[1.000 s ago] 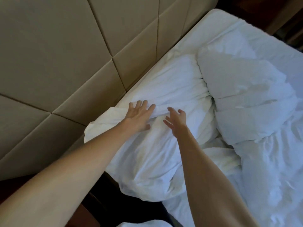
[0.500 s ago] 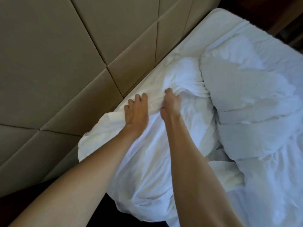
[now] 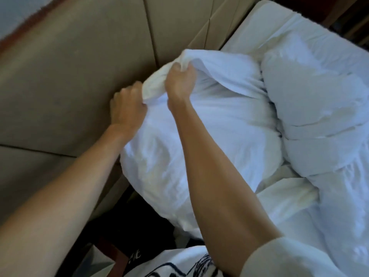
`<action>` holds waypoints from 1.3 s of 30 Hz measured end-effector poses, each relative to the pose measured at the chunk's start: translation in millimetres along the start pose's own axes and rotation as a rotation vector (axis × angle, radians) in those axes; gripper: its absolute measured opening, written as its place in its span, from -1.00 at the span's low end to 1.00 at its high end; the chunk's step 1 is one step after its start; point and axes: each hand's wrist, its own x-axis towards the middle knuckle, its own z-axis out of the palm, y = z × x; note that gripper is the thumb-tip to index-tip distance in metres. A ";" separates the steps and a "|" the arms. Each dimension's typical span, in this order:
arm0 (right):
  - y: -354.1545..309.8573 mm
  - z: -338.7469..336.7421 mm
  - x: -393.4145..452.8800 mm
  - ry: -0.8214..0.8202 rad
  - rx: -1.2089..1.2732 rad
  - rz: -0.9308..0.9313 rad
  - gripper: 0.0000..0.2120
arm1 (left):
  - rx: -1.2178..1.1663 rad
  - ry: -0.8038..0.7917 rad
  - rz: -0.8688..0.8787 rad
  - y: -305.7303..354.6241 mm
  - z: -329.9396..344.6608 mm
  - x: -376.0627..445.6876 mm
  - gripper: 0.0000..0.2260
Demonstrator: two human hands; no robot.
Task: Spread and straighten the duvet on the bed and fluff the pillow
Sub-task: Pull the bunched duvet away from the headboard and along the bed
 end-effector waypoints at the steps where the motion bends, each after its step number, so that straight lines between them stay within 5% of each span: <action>1: -1.0 12.8 -5.6 -0.045 0.000 -0.002 -0.62 | 0.004 0.005 0.026 -10.8 -4.0 -4.3 -0.87; 4: 7.5 24.4 -8.5 -0.172 -0.105 0.033 -0.59 | -0.145 -0.050 0.018 -21.7 0.0 -24.8 -0.84; 7: 20.9 11.0 -4.2 -0.369 -0.154 0.139 -0.57 | -0.410 -0.349 -0.292 -37.1 24.2 -35.2 -0.59; 11: 47.2 -21.1 -6.7 -0.457 -0.323 0.214 -0.66 | -0.236 -0.701 -0.148 -63.1 57.5 -60.8 -0.29; 16: 103.3 -81.9 -22.0 -0.378 -0.421 0.278 -0.90 | -0.227 -0.549 -0.118 -31.3 75.2 -83.4 -0.40; 19: 129.5 -125.8 -29.9 -0.304 -0.457 0.335 -0.85 | -0.126 -0.511 -0.035 6.1 81.3 -91.1 -0.50; 27: 167.5 -271.1 -32.9 0.106 -0.477 0.361 -0.84 | -0.085 -0.685 0.252 134.1 106.3 -122.6 -0.65; 31: 180.5 -361.7 -25.7 0.162 -0.582 0.363 -0.84 | -0.062 -0.781 0.374 208.4 125.0 -151.0 -0.77; 38: 225.2 -502.4 -4.1 0.309 -0.403 0.534 -0.94 | 0.022 -0.996 0.345 321.7 177.6 -210.6 -0.53; 39: 236.6 -516.6 1.5 0.318 -0.337 0.596 -0.80 | 0.027 -1.038 0.312 335.6 189.0 -219.9 -0.42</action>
